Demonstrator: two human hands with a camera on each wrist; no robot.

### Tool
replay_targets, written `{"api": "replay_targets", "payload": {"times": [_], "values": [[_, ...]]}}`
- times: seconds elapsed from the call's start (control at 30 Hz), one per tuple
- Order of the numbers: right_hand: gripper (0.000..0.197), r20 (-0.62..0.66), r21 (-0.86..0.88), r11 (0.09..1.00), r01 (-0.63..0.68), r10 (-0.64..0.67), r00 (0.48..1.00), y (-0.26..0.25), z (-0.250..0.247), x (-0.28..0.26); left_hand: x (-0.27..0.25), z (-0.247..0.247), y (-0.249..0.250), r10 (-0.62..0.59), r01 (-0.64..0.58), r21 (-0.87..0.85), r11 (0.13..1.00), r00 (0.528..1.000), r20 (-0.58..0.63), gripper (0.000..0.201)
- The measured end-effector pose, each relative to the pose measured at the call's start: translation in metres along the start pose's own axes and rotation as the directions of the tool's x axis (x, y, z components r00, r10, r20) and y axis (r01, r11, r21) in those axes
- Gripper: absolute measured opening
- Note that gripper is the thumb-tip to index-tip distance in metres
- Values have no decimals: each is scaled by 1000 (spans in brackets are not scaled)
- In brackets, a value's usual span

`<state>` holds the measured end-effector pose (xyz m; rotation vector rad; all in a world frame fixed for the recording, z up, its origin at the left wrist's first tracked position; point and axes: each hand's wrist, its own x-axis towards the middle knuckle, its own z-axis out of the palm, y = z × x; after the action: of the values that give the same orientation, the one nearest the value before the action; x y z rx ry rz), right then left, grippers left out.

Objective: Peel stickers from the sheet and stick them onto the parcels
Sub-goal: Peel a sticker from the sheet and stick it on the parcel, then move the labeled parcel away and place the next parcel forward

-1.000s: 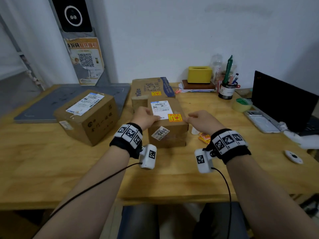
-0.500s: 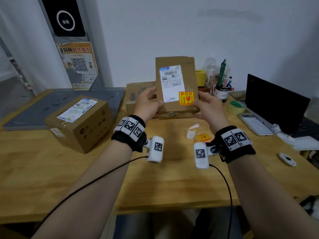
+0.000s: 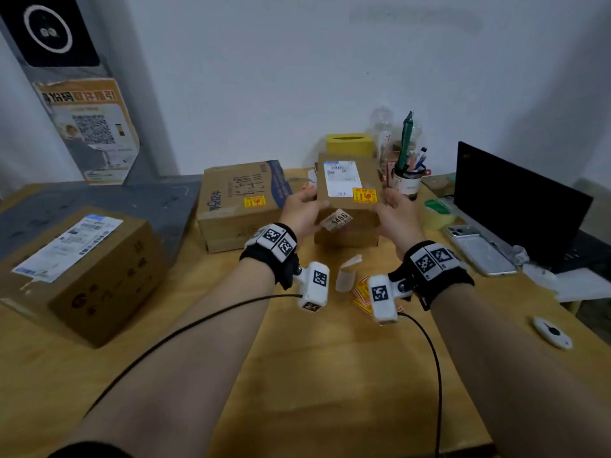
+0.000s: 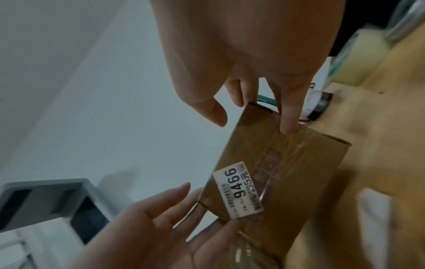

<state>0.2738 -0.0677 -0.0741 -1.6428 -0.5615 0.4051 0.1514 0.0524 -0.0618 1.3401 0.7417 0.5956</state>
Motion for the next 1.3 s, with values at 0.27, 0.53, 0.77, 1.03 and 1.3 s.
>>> {"api": "replay_targets", "payload": {"times": [0.27, 0.53, 0.77, 1.03, 1.3], "values": [[42, 109, -82, 992, -92, 101, 989, 22, 4, 19, 9, 0, -14, -7, 2, 135, 991, 999, 43, 38], [91, 282, -553, 833, 19, 166, 945, 4, 48, 24, -19, -32, 6, 175, -205, 499, 842, 979, 107, 51], [57, 309, -804, 567, 179, 141, 941, -61, 91, -48, -50, -100, 31, 355, -238, 815, 528, 934, 43, 48], [50, 464, -770, 552, 321, 138, 875, -84, 140, -96, -78, -186, 42, 135, 309, 885, 349, 918, -374, 70], [51, 543, -705, 620, 344, 161, 824, -91, 173, -121, -80, -253, 33, -8, 508, 766, 393, 835, -550, 82]]}}
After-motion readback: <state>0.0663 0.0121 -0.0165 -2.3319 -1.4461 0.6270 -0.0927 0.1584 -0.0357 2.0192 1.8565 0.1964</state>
